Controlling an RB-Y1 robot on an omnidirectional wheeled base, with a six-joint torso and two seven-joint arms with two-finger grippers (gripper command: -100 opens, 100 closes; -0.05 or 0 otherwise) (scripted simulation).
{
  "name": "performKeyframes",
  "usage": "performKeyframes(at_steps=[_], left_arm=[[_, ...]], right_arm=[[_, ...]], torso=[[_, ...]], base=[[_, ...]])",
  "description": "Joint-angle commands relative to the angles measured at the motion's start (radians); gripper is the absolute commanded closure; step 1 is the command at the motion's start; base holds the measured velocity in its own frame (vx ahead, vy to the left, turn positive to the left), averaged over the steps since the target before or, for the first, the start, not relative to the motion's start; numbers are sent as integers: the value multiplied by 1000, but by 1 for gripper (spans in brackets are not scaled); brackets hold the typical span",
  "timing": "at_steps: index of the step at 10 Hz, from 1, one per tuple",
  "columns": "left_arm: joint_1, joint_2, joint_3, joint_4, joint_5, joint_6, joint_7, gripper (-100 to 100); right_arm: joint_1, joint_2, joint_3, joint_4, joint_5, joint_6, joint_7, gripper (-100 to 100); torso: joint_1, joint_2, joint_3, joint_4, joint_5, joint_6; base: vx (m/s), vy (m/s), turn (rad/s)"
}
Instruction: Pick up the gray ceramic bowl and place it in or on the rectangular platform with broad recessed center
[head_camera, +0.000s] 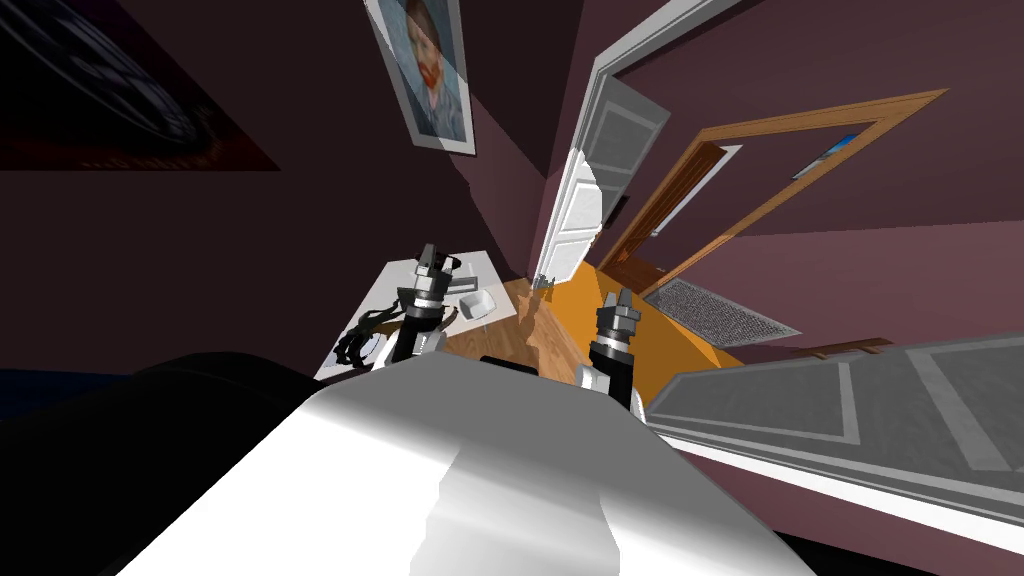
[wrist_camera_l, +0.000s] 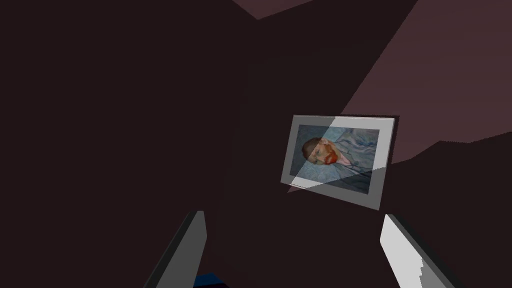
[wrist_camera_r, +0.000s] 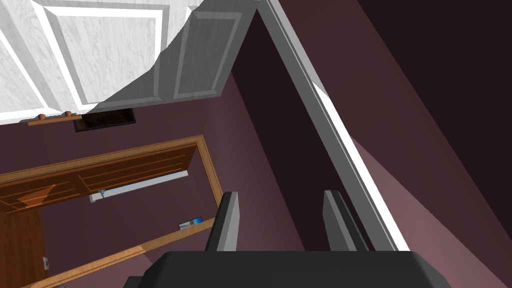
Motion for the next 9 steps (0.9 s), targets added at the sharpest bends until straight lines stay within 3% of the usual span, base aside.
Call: performKeyframes(at_steps=[1, 6, 9], left_arm=[[-2, 25, 8, 14, 1, 48, 17, -100], [-2, 65, 34, 44, 7, 182, 69, -100], [-2, 70, 41, 52, 9, 232, 82, -100]], right_arm=[[0, 0, 0, 0, 0, 0, 0, 0], [0, 0, 0, 0, 0, 0, 0, 0], [0, 0, 0, 0, 0, 0, 0, 0]], torso=[[0, 0, 0, 0, 0, 0], [1, 1, 0, 0, 0, 0], [1, -1, -1, 0, 0, 0]], base=[[-23, -124, -29], [-36, -114, -27], [-8, -87, -11]])
